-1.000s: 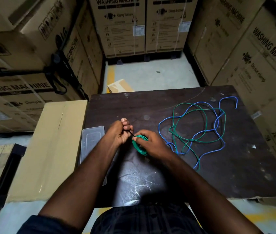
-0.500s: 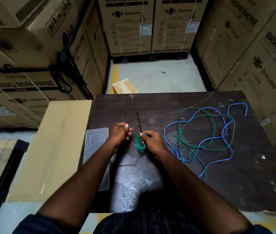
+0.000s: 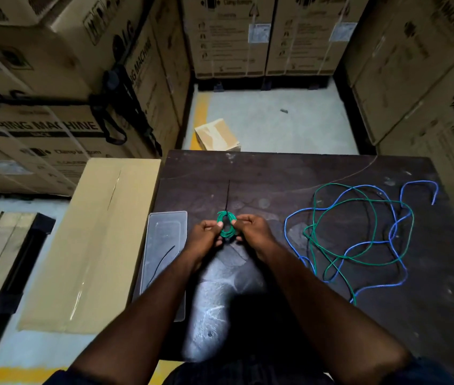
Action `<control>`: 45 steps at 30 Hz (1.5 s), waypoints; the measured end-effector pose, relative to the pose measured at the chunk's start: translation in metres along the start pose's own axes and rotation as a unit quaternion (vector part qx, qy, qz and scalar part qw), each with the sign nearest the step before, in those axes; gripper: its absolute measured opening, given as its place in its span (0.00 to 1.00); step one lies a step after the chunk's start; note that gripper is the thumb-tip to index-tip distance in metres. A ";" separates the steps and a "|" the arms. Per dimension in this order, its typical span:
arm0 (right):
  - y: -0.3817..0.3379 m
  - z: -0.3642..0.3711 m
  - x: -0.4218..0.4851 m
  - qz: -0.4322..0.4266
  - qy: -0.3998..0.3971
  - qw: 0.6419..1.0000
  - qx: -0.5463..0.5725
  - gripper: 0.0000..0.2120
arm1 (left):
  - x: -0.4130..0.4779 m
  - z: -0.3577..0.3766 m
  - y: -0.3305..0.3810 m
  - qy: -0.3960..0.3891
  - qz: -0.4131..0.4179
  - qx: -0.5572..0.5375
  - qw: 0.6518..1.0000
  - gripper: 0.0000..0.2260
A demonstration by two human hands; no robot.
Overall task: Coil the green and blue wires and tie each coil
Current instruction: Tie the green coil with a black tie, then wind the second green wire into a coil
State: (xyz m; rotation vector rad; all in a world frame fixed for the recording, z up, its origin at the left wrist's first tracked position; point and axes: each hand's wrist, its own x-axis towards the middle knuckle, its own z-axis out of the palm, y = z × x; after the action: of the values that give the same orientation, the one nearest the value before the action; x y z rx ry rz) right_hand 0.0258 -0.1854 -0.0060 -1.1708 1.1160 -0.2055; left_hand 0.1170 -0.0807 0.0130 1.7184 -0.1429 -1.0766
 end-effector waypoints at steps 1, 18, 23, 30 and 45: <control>-0.002 0.001 0.004 0.011 -0.004 1.000 -0.006 0.12 | 0.006 0.001 0.002 0.013 0.000 -0.001 1.000 0.05; -0.037 0.013 0.102 -0.031 0.124 0.973 -0.191 0.10 | 0.127 0.021 0.017 0.052 0.004 0.055 0.997 0.09; -0.027 0.001 0.089 -0.102 0.074 0.966 -0.227 0.10 | 0.130 0.019 0.004 0.069 0.046 0.092 0.992 0.15; 0.017 -0.023 0.050 -0.107 0.056 0.975 -0.187 0.14 | 0.084 0.016 -0.043 0.077 0.039 0.108 0.990 0.18; 0.051 -0.151 -0.076 -0.178 0.145 0.961 -0.157 0.09 | -0.050 0.117 -0.074 -0.059 0.134 0.208 0.967 0.14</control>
State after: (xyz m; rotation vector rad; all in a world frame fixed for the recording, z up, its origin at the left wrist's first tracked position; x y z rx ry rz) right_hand -0.1486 -0.2085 0.0037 -1.6651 1.2146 -0.5061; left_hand -0.0242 -0.1021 -0.0225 1.9333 -0.6993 -0.9911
